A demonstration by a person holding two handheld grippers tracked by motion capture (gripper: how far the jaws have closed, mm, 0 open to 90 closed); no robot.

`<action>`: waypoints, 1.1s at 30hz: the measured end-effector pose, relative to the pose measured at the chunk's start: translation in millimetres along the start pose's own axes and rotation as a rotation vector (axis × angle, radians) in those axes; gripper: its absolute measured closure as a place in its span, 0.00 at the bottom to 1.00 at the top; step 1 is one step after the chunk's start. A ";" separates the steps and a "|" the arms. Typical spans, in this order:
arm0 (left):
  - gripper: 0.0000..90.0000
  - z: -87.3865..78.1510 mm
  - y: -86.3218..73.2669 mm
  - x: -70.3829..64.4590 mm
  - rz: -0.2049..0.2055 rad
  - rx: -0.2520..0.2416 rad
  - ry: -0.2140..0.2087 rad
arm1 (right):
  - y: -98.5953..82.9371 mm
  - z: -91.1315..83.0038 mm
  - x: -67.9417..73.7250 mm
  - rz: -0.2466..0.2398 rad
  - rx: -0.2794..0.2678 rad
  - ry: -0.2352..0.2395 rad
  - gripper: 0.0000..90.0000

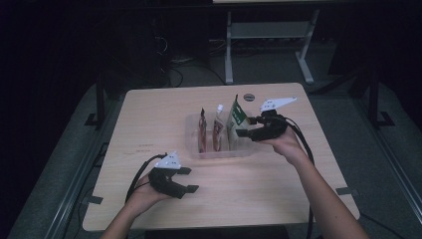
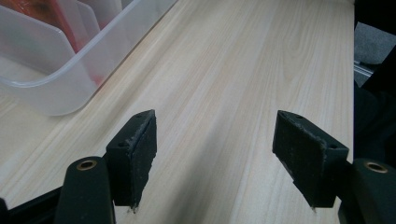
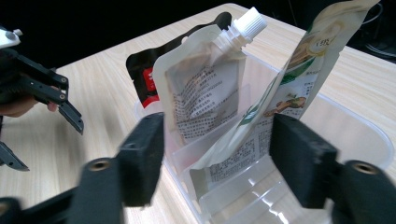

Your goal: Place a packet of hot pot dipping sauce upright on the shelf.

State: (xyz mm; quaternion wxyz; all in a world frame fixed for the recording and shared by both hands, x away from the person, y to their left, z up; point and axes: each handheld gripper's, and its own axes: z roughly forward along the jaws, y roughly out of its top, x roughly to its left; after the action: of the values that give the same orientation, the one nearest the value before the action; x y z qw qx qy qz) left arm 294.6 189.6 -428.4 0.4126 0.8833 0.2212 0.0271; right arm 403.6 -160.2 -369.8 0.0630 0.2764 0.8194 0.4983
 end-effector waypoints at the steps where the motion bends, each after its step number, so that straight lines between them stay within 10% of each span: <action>1: 0.33 -0.5 -0.2 -0.1 -0.001 0.000 0.001 | 0.0 -0.9 1.4 -0.001 -0.002 -0.006 0.35; 20: 0.28 -15.7 4.6 -1.2 0.007 -0.007 0.014 | -36.4 -38.7 36.3 -0.021 0.008 -0.067 0.28; 33: 0.26 -32.2 -20.9 -5.6 -0.011 0.020 0.063 | -80.7 -49.5 53.0 -0.016 0.046 -0.096 0.22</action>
State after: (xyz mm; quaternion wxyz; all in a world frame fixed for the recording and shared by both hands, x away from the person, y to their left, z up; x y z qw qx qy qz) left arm 274.4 222.1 -421.9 0.3968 0.8847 0.2393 0.0505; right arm 308.9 -199.8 -404.8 0.0998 0.2947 0.8288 0.4650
